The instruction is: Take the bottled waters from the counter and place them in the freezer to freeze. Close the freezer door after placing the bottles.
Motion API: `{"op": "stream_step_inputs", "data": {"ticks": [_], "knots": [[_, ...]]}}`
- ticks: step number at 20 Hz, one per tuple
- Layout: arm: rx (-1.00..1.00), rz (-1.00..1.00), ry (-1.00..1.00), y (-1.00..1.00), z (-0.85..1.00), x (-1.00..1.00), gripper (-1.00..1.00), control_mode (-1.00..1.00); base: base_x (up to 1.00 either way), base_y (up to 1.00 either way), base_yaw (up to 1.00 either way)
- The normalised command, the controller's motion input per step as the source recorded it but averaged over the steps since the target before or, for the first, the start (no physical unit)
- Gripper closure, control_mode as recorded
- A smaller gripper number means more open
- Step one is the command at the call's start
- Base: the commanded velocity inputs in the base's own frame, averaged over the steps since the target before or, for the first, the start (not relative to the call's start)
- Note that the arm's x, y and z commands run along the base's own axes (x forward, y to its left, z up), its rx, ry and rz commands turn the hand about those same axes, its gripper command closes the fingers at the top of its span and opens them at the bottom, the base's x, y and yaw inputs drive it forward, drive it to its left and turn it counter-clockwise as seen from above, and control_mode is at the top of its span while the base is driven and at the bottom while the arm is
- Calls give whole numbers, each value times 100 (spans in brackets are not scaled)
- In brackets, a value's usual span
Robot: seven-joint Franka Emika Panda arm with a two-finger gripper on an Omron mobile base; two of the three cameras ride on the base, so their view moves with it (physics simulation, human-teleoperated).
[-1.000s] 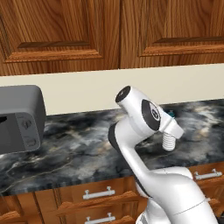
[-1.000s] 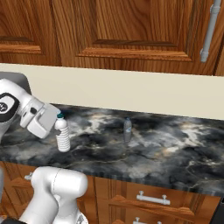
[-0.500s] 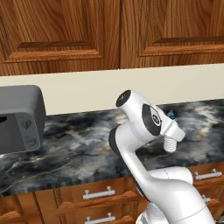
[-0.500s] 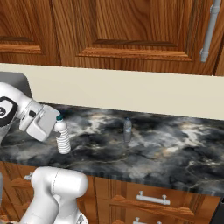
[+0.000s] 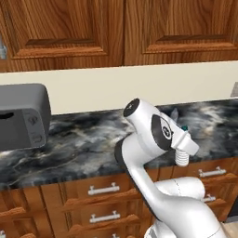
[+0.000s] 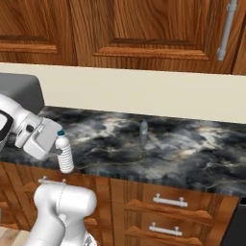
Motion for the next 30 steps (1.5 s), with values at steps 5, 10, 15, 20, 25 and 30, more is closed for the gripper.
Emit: {"op": "stream_step_inputs", "data": {"ticks": [5, 10, 15, 20, 25, 30], "knots": [[0, 0, 0, 0, 0, 0, 100, 100, -41, 59, 7], [0, 0, 0, 0, 0, 0, 100, 100, -41, 72, 11], [0, 0, 0, 0, 0, 0, 100, 100, -43, 75, 11], [0, 0, 0, 0, 0, 0, 100, 100, -58, 64, 22], [0, 0, 0, 0, 0, 0, 100, 100, -80, 60, 38], [0, 0, 0, 0, 0, 0, 100, 100, -18, 91, 48]]}}
